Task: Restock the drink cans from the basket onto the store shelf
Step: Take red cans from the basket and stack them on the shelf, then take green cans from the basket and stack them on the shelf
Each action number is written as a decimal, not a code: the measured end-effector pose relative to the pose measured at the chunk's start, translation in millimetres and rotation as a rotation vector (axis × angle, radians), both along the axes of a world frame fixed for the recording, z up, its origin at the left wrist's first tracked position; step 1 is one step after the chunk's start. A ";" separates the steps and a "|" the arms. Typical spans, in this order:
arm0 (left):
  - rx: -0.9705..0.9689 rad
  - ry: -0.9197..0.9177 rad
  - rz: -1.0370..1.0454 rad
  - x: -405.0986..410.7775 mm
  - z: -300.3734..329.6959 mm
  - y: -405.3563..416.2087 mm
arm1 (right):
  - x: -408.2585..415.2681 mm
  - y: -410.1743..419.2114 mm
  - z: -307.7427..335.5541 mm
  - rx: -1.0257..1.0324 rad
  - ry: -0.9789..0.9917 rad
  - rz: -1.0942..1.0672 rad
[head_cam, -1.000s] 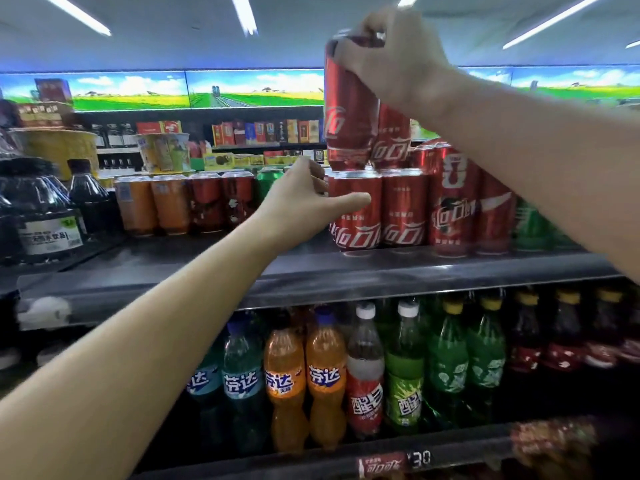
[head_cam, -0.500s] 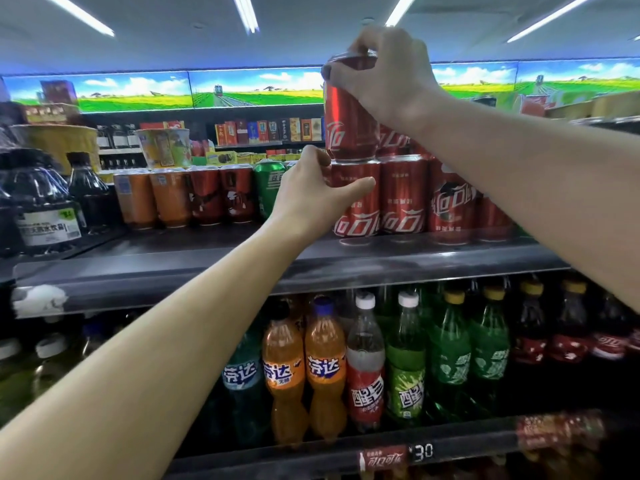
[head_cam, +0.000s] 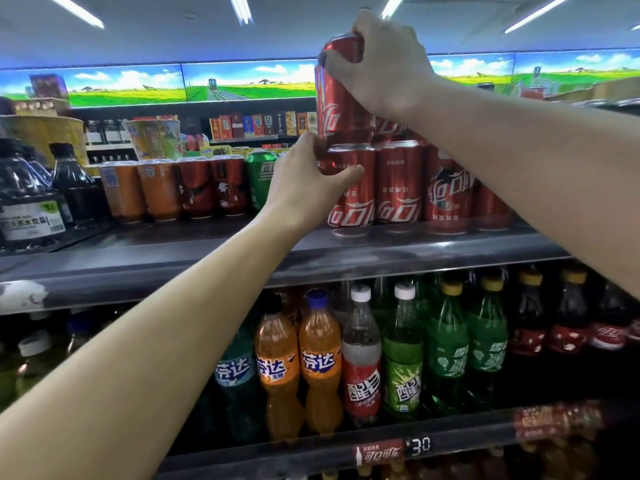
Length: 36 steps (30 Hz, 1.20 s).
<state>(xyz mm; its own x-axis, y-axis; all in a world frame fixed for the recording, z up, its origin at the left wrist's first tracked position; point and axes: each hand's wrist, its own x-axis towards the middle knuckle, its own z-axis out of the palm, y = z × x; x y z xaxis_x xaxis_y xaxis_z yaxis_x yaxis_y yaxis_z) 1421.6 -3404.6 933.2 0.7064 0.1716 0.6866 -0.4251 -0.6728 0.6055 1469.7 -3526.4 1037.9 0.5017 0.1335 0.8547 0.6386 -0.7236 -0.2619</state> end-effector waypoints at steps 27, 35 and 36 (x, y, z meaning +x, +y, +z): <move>0.069 0.028 0.060 -13.4 -0.1 7.8 | -15.4 0.2 -13.7 -0.057 -0.075 -0.114; 0.125 -0.070 0.118 -46.8 -22.0 19.5 | -45.4 -0.7 -38.5 0.008 -0.258 -0.110; 0.163 -0.111 0.136 -54.2 -29.7 22.3 | -49.9 2.5 -49.0 0.020 -0.293 -0.057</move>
<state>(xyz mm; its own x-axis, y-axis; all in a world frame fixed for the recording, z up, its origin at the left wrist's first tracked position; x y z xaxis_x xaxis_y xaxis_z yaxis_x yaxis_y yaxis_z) 1367.3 -3382.3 903.5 0.6034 0.1403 0.7850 -0.3817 -0.8135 0.4388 1419.8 -3523.9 988.9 0.2393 0.0932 0.9665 0.6473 -0.7572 -0.0873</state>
